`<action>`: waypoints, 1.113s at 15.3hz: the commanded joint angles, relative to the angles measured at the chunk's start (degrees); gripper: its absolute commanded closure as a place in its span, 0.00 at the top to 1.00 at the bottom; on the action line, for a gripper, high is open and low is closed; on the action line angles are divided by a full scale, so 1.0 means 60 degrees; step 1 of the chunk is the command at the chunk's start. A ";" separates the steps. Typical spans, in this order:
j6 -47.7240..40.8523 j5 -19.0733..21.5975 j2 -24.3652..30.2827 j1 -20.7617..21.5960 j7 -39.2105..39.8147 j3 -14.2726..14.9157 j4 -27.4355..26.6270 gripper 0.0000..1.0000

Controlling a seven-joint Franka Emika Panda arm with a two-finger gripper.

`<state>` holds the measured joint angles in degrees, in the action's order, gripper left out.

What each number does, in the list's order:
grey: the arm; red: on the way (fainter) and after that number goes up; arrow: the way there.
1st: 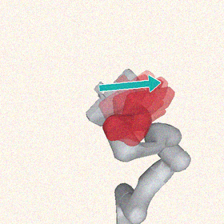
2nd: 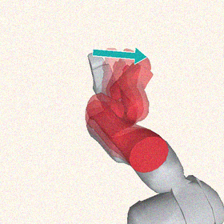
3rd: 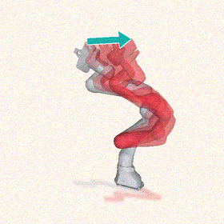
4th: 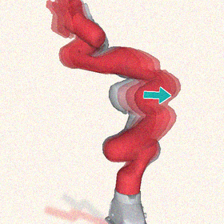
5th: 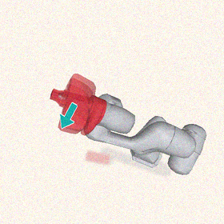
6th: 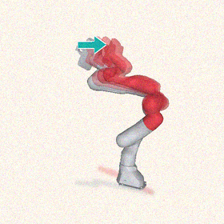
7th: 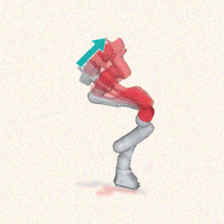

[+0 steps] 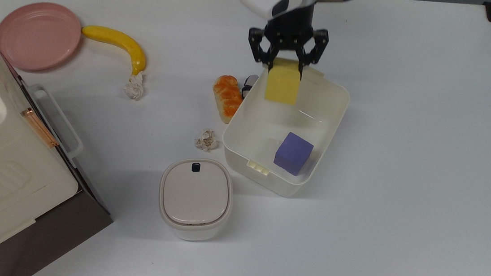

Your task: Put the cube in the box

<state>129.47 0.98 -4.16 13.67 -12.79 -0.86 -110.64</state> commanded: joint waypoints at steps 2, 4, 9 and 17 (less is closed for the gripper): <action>-0.0031 -0.0266 -0.0582 0.0051 -0.0257 0.0070 0.0686 0.74; -0.0031 -0.0354 -0.0567 0.0051 -0.0242 0.0070 0.0687 1.00; -0.0104 -0.0354 -0.0538 0.0036 -0.0271 0.0099 0.0686 1.00; -0.3186 -0.0354 0.0077 -0.1001 -0.0344 0.0129 0.1752 1.00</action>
<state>120.26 -0.05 -5.85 9.88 -13.39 -0.02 -104.09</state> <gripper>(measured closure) 0.000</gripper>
